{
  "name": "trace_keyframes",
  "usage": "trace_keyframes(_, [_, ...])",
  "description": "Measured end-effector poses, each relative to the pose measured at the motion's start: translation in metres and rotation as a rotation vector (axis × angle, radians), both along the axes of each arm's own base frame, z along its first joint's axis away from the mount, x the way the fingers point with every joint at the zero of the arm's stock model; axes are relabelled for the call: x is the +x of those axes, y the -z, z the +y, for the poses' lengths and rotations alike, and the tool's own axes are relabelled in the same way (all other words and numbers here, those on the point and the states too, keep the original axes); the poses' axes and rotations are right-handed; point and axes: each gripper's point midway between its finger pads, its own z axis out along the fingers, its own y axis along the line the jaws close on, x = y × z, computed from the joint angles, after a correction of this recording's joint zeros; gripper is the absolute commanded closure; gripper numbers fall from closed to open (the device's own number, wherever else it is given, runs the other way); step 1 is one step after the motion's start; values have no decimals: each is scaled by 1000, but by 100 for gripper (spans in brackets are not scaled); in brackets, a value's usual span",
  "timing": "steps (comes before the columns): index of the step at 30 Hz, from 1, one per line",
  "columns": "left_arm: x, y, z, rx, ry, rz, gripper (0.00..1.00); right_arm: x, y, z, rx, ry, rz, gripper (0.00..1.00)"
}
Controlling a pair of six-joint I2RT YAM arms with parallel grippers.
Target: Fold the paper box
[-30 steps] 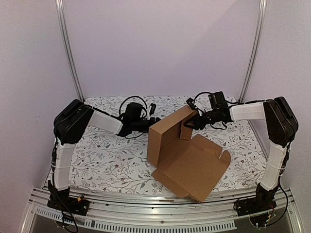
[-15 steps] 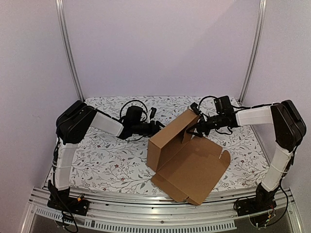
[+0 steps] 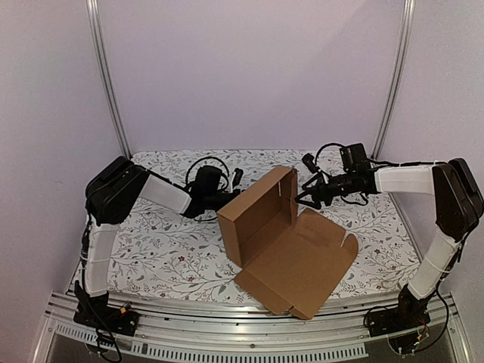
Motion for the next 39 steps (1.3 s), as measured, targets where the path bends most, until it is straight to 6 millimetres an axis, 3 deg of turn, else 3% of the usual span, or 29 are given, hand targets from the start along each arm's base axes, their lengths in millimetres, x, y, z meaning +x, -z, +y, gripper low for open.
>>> trace_keyframes(4, [0, -4, -2, -6, 11, -5, 49, 6, 1, -2, -4, 15, -1, 30])
trace_keyframes(15, [12, -27, -19, -58, 51, -43, 50, 53, 10, 11, 11, 63, 14, 41])
trace_keyframes(23, [16, -10, -28, -73, 85, -8, 50, 68, 20, 28, 73, 44, 45, 47])
trace_keyframes(33, [14, -1, -29, -76, 82, 37, 49, 78, 10, 46, 114, 4, 18, 46])
trace_keyframes(39, [21, 7, -13, -24, -15, 79, 48, 76, 12, 49, 116, -5, 21, 46])
